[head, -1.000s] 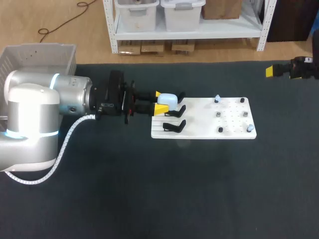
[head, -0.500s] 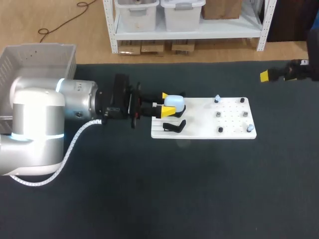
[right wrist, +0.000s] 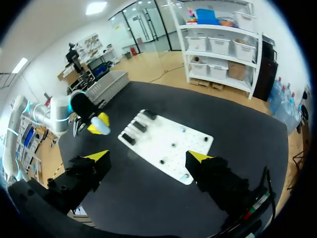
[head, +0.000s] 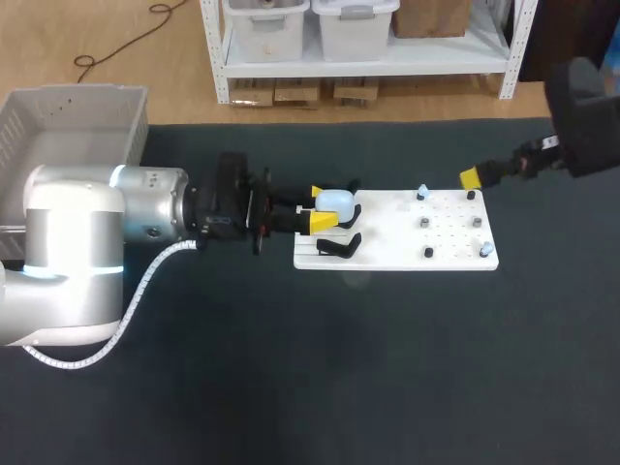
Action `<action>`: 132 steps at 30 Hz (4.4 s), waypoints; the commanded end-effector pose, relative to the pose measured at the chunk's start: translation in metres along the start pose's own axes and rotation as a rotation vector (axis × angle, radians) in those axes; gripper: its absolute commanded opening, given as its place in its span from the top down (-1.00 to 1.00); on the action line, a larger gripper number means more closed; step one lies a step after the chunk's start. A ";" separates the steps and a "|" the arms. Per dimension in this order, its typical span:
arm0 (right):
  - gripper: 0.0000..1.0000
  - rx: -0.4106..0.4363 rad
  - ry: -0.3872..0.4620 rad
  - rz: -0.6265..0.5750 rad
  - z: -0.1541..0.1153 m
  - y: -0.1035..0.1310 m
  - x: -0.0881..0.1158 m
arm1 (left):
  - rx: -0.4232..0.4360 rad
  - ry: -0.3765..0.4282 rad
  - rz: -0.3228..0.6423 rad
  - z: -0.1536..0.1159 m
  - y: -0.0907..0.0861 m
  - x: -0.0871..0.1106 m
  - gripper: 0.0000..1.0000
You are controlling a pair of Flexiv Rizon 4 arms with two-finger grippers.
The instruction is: Pick up each earbud case from the left stands, insert the matching earbuds, close the lid, and place the case in the box.
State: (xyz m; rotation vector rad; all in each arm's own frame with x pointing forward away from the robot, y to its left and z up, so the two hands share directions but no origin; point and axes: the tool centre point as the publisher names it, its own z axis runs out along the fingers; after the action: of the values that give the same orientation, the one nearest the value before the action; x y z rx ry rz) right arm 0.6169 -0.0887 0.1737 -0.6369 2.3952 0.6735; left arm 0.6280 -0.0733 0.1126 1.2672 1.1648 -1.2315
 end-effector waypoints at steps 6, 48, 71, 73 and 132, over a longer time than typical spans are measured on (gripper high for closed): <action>-1.00 0.020 0.060 0.002 0.022 0.030 0.010 | 0.005 -0.003 -0.013 -0.002 0.005 0.006 1.00; -1.00 0.009 0.224 -0.027 0.099 0.100 0.002 | -0.025 0.004 0.022 -0.001 0.012 0.009 1.00; -1.00 0.004 0.259 0.010 0.127 0.087 -0.010 | -0.025 0.004 0.022 -0.001 0.012 0.009 1.00; -1.00 0.006 0.262 0.012 0.128 0.086 -0.010 | -0.025 0.004 0.022 -0.001 0.012 0.009 1.00; -1.00 0.085 0.137 0.023 0.100 0.061 -0.042 | -0.025 0.004 0.022 -0.001 0.012 0.009 1.00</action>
State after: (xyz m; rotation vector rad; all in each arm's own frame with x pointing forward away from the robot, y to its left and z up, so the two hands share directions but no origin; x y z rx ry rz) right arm 0.6669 0.0406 0.1402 -0.6692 2.5791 0.5945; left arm 0.6410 -0.0734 0.1045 1.2635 1.1641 -1.1983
